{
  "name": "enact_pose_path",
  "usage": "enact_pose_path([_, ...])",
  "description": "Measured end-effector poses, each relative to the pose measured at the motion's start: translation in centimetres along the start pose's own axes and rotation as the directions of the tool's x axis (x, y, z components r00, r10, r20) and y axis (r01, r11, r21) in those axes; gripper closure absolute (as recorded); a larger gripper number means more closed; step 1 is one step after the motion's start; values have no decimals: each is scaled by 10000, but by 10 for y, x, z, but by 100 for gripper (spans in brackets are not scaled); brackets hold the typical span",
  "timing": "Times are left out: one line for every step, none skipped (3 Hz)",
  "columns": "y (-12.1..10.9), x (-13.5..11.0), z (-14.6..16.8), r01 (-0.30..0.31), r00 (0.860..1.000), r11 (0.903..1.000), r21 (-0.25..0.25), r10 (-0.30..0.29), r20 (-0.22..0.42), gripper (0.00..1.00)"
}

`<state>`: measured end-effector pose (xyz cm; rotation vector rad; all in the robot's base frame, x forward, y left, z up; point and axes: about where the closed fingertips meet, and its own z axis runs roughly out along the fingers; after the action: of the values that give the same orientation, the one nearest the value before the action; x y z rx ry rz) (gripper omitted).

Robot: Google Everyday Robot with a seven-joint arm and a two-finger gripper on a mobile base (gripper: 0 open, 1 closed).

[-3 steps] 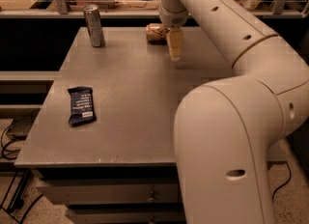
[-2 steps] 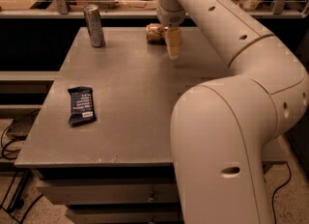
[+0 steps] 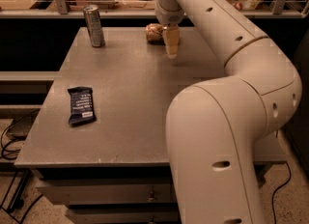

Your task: Place orange can upright

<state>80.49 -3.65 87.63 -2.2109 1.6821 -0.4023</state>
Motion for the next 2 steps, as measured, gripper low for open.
enact_pose_path([-2,-2,10,43,9999,9999,-98,-42,155,0])
enact_pose_path([-4,-1,19,58,9997,9997,-220,-52,253,0])
